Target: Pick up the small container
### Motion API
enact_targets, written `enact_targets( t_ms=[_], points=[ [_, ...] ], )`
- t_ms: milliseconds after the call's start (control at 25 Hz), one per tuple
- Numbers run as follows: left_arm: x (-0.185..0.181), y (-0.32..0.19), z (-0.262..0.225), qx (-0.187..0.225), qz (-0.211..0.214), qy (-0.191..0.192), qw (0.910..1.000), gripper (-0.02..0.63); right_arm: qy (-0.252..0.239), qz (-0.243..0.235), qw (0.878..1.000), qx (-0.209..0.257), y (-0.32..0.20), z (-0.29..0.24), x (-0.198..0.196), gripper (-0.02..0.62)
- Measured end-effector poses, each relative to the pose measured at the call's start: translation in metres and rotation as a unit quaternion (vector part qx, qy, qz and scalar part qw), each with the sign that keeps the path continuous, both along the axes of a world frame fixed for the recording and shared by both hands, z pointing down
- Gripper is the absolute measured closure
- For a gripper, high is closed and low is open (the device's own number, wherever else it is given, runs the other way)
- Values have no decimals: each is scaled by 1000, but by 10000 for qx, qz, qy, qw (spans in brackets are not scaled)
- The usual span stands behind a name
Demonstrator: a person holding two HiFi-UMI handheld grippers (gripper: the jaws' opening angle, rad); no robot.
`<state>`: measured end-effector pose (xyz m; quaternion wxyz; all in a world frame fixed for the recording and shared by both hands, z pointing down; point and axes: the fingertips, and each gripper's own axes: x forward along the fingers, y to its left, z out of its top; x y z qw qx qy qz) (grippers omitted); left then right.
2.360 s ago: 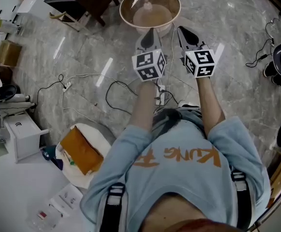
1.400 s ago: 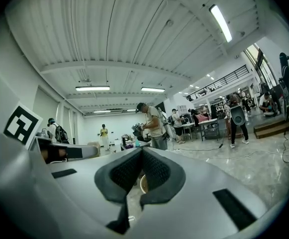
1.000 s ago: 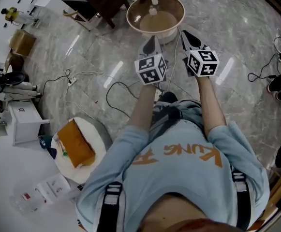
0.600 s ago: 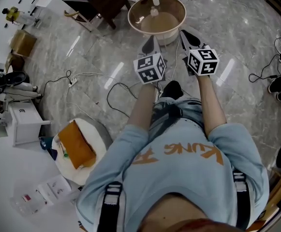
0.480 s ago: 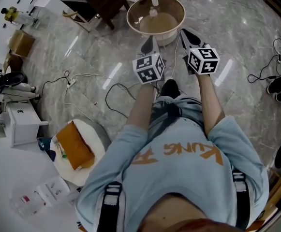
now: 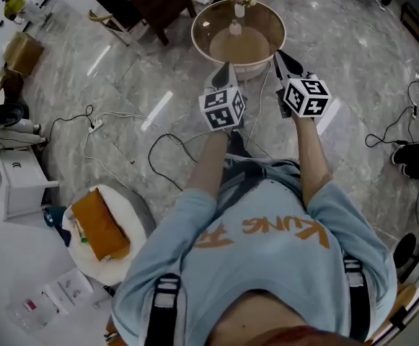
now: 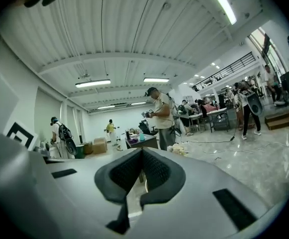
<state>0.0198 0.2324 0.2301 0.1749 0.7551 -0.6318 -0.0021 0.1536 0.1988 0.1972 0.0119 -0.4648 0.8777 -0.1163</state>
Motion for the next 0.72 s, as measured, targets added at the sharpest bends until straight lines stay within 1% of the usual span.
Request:
enact_targets(
  t_ms=[120, 200, 240, 320, 440, 520, 600, 640, 720],
  points=[
    [-45, -49, 17, -209, -292, 190, 9992, 583, 162, -361, 9992, -7, -32, 16, -57, 581],
    [-57, -84, 34, -356, -323, 370, 9982, 583, 410, -585, 9974, -44, -53, 34, -80, 581],
    [-57, -100, 43, -433, -298, 484, 9974, 583, 553, -628, 9964, -99, -66, 43, -84, 581],
    [-55, -125, 58, -581, -165, 685, 9958, 583, 734, -496, 9957, -287, -94, 55, -78, 581],
    [-65, -163, 69, -781, 15, 779, 9939, 583, 686, -108, 9964, -491, -142, 53, -70, 581],
    [-79, -194, 69, -871, 19, 750, 9934, 583, 686, 16, 9967, -428, -177, 41, -78, 581],
    [-80, -210, 69, -912, 63, 763, 9929, 583, 876, -48, 9956, -327, -195, 32, -91, 581],
    [-81, -217, 68, -889, 112, 748, 9932, 583, 960, -99, 9950, -261, -203, 27, -99, 581],
    [-87, -237, 62, -803, 200, 596, 9948, 583, 992, -84, 9950, -125, -226, 18, -113, 581]
  ],
)
